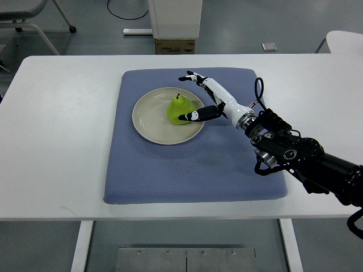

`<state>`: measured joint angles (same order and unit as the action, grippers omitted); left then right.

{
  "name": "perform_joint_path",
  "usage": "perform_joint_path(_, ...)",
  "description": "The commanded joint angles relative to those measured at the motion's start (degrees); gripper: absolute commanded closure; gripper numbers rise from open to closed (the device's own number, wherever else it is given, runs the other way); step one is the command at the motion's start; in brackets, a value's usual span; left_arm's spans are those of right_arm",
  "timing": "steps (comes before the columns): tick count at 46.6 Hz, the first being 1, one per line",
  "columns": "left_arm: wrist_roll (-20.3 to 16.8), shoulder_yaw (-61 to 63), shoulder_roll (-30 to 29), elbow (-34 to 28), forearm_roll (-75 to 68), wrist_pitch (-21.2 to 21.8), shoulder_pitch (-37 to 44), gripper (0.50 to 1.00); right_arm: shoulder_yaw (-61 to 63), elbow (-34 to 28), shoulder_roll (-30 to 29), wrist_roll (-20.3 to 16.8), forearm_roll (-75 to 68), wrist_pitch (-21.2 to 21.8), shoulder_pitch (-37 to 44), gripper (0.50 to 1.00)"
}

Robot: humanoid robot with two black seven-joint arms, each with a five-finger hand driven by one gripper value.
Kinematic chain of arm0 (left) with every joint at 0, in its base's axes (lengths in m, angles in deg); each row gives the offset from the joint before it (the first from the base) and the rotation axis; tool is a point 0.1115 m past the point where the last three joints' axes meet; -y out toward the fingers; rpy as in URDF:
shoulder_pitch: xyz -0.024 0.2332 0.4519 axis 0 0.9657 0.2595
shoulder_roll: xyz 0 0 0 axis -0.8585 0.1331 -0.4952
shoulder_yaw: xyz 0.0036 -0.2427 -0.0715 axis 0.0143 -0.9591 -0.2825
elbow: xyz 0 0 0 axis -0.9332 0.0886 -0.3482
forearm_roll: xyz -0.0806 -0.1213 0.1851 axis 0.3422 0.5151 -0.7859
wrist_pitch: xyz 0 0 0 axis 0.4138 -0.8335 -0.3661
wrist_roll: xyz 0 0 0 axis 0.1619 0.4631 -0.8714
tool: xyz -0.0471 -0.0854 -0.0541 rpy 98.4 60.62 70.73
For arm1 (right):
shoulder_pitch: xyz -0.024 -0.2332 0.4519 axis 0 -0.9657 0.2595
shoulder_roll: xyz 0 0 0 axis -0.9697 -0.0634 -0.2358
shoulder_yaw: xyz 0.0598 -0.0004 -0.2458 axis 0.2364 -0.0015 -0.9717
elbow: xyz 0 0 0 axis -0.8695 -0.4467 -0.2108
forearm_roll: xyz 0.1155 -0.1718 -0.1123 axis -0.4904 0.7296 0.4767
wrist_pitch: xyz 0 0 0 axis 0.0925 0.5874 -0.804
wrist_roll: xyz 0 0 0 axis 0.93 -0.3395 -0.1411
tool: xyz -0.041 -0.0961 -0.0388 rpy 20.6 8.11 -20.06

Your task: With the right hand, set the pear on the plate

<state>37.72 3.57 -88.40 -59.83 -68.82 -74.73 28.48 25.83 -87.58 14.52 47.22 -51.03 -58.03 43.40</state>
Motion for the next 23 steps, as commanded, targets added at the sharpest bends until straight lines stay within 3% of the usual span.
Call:
perform_joint_path(1, -0.06, -0.02, 0.0, 0.0, 0.0, 0.08, 0.0, 0.5, 1.37, 0.0, 0.0, -0.13, -0.07, 0.11, -0.49, 0.5)
perform_joint_path(13, 0.03, -0.02, 0.0, 0.0, 0.0, 0.08, 0.0, 0.5, 6.38, -0.09, 4.04, -0.48, -5.07, 3.8, -1.46, 0.5)
perform_joint_path(23, 0.03, -0.02, 0.0, 0.0, 0.0, -0.01, 0.0, 0.5, 22.63, 0.0, 5.36, -7.06, -7.45, 4.16, -6.11, 0.5)
